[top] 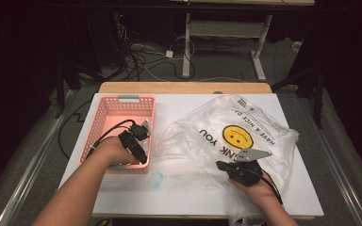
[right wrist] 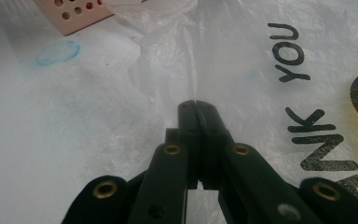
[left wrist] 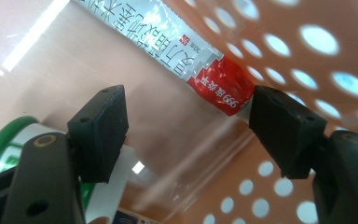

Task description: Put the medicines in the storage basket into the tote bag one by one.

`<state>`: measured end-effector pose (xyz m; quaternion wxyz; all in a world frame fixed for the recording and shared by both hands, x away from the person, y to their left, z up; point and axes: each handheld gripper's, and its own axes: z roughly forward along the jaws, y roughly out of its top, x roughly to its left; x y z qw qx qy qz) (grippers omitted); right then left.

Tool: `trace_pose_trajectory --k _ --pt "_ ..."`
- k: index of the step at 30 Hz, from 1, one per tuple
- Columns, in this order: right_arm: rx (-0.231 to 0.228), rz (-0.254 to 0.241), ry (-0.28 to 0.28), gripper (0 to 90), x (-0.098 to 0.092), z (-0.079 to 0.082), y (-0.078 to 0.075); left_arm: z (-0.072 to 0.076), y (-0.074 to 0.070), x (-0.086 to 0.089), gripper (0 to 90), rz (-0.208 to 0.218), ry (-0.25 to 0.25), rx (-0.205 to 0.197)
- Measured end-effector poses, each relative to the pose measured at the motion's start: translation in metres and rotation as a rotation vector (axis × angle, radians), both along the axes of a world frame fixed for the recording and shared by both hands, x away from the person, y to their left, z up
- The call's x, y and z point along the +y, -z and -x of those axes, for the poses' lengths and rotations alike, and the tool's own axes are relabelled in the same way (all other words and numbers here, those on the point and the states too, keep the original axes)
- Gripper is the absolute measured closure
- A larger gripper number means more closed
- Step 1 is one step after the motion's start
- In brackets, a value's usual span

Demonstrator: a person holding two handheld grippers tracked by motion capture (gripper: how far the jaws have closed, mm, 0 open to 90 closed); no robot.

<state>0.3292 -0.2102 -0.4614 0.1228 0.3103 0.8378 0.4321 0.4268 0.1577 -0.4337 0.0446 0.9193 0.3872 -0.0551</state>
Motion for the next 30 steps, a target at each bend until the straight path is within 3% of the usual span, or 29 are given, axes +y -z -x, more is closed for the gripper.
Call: trace_pose_trajectory --k 3,9,15,17,23,26,30 --pt "0.000 0.002 -0.001 90.0 0.000 0.000 0.000 -0.002 0.000 0.001 27.5 0.000 -0.021 -0.010" --pt "0.000 0.003 0.000 90.0 0.000 0.000 0.000 -0.009 -0.004 0.002 32.2 -0.024 -0.079 -0.096" --pt "0.004 0.003 0.000 90.0 0.001 0.000 0.001 -0.019 -0.007 0.004 39.5 -0.140 -0.126 -0.202" --pt "0.004 0.003 0.000 90.0 0.000 0.000 0.001 -0.023 -0.008 0.007 40.3 -0.164 -0.142 -0.213" --pt "0.002 0.000 0.002 90.0 -0.001 0.000 0.001 -0.033 -0.018 0.018 40.5 0.006 -0.231 -0.199" --pt "0.002 -0.001 0.003 90.0 -0.002 0.000 0.000 -0.040 -0.015 0.019 39.9 0.034 -0.267 -0.188" --pt "-0.003 -0.002 0.004 90.0 -0.003 -0.001 0.000 -0.050 -0.003 0.020 39.7 0.044 -0.308 -0.135"
